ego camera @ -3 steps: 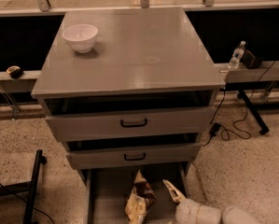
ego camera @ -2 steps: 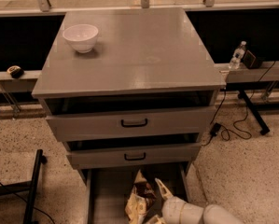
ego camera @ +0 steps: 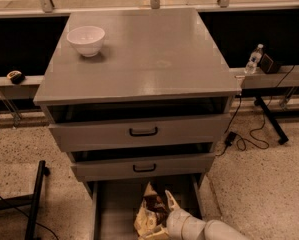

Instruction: Pick brown chip bag from top drawer and place on counter

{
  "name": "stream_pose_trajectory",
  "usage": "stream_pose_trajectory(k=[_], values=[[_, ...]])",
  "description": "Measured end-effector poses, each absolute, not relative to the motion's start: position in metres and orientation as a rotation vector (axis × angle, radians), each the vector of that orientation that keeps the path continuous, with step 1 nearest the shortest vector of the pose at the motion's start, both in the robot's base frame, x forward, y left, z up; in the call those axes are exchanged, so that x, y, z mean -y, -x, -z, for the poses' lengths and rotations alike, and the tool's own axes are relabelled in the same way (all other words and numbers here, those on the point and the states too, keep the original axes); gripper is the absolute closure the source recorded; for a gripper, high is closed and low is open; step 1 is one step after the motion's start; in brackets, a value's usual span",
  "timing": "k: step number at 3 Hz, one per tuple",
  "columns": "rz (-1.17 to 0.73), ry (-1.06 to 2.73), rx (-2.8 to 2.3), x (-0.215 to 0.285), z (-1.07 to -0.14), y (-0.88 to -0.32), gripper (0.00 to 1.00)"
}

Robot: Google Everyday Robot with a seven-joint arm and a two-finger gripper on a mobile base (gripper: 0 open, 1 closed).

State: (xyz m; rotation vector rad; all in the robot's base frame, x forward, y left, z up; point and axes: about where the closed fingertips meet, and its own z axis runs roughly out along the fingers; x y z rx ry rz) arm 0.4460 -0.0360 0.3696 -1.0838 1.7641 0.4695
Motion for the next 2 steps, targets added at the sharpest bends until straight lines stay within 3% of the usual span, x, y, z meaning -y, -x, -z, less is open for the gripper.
stream_pose_trajectory(k=[2], values=[[-0.432, 1.086, -1.816, 0.035, -0.34, -0.449, 0.0]])
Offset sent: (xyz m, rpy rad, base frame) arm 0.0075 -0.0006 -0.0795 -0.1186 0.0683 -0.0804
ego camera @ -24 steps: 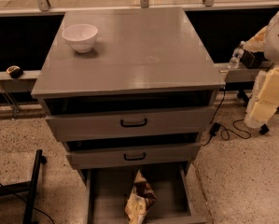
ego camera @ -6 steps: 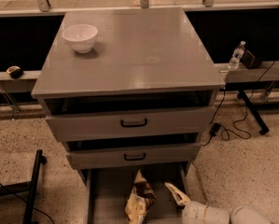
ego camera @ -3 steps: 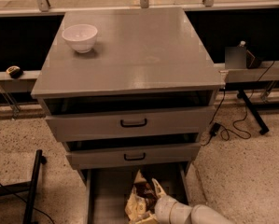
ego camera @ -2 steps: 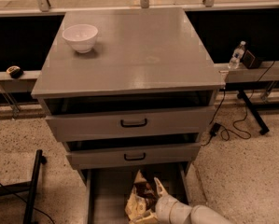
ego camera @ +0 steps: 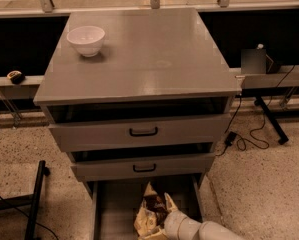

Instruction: Pick brown chip bag from top drawer and place on counter

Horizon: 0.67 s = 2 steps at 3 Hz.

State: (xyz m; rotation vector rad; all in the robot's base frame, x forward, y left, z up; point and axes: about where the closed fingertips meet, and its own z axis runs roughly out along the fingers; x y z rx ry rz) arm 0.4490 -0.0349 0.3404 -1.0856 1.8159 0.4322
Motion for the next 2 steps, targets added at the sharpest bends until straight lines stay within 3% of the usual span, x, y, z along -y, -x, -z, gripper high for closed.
stream_pose_trajectory(k=[1, 2], values=[[-0.408, 1.096, -1.884, 0.026, -0.3, -0.449, 0.0], [-0.42, 1.103, -1.953, 0.018, -0.261, -0.45, 0.27]])
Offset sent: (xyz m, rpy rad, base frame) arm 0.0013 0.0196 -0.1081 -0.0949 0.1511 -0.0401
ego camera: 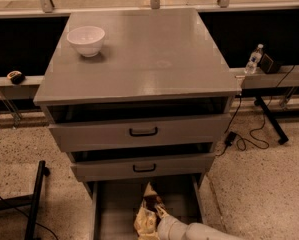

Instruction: Pick brown chip bag from top drawer and place on counter

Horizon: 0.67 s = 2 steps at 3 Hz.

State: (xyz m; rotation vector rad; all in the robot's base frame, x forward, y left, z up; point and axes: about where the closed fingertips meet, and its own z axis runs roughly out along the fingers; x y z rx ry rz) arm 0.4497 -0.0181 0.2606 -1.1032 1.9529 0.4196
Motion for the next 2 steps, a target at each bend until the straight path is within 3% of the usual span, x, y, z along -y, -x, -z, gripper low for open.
stream_pose_trajectory(k=[1, 2], values=[[-0.432, 1.109, -1.984, 0.014, -0.243, -0.449, 0.5], [-0.456, 1.083, -2.005, 0.013, -0.233, -0.452, 0.81]])
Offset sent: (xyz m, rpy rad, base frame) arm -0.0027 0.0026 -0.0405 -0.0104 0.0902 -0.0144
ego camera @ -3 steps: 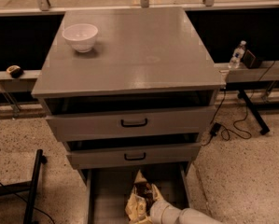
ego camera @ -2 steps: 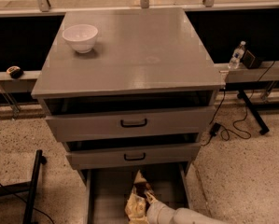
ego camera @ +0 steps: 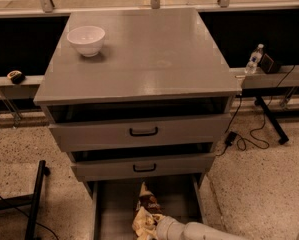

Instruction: Pick brown chip bag from top drawer and place on counter

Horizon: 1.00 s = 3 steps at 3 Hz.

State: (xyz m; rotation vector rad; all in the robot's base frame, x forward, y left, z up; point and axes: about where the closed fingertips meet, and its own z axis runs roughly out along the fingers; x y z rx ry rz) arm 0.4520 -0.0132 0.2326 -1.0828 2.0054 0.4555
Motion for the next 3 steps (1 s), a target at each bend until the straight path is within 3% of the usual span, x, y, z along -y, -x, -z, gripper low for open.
stream_pose_trajectory(k=[1, 3], values=[[-0.555, 1.013, -1.966, 0.017, -0.243, -0.455, 1.0], [-0.429, 1.106, -1.471, 0.082, -0.407, -0.503, 1.0]])
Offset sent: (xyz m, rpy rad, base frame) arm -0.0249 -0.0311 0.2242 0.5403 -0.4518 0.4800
